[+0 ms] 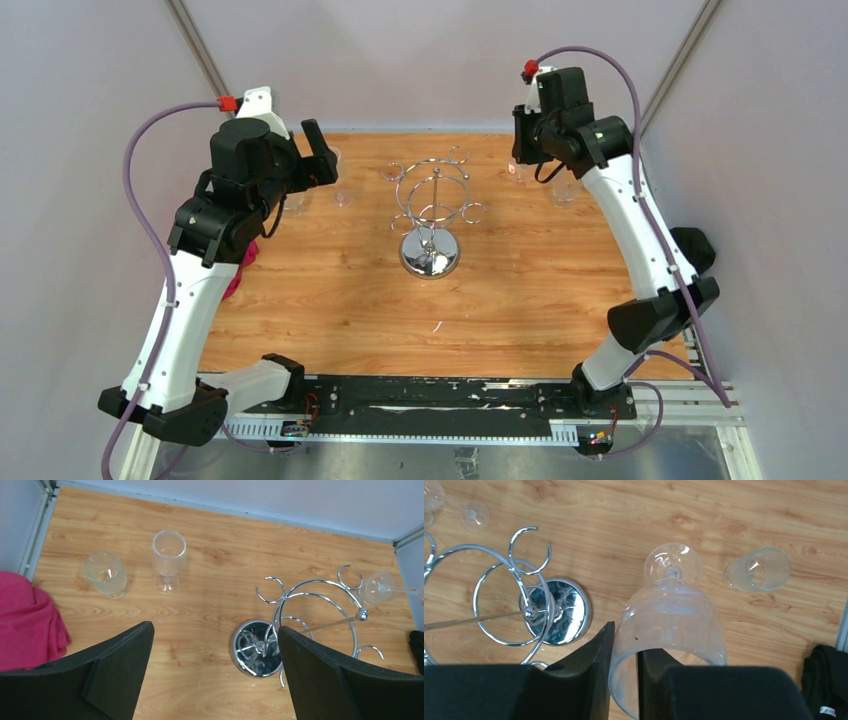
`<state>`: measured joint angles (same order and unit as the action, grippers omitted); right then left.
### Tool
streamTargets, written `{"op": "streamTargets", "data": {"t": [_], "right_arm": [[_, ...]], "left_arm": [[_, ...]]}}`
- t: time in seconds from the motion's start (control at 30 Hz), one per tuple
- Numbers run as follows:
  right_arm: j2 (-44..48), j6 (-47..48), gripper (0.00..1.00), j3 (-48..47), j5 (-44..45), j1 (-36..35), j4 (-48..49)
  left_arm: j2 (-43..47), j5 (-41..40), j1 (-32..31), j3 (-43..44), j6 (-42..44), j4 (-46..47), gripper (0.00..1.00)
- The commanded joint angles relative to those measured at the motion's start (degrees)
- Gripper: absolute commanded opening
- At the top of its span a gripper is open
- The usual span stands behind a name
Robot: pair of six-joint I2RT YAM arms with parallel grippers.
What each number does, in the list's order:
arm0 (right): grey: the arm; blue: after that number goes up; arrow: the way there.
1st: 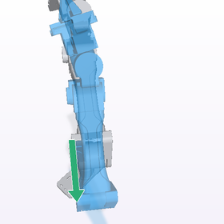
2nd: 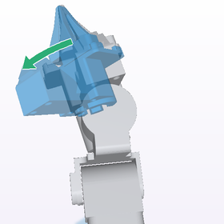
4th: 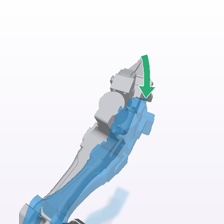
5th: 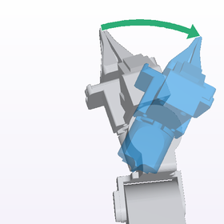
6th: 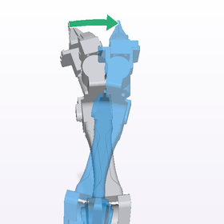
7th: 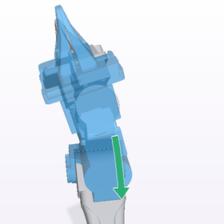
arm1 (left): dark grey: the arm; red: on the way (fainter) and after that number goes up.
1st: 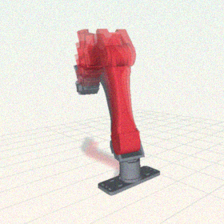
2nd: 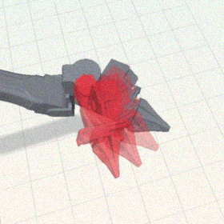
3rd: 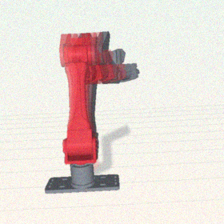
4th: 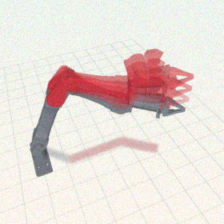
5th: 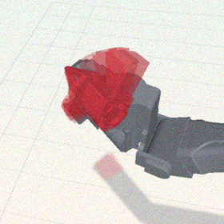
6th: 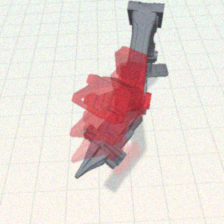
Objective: Take the wine glass off the wine glass rack
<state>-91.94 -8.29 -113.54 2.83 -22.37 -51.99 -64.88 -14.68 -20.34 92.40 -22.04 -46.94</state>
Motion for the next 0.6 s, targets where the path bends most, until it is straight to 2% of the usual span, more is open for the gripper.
{"op": "streamTargets", "data": {"t": [0.0, 0.57], "right_arm": [[-3.22, 1.33, 0.0, -1.18, -4.28, 1.86, -1.14], [-13.94, 2.19, 0.0, 0.59, -8.75, 4.57, -0.11]], "left_arm": [[0.36, -1.26, 0.21, -0.63, 1.7, -0.79, 1.0], [0.4, -6.03, 0.21, -2.91, 3.83, -0.56, 1.0]]}}
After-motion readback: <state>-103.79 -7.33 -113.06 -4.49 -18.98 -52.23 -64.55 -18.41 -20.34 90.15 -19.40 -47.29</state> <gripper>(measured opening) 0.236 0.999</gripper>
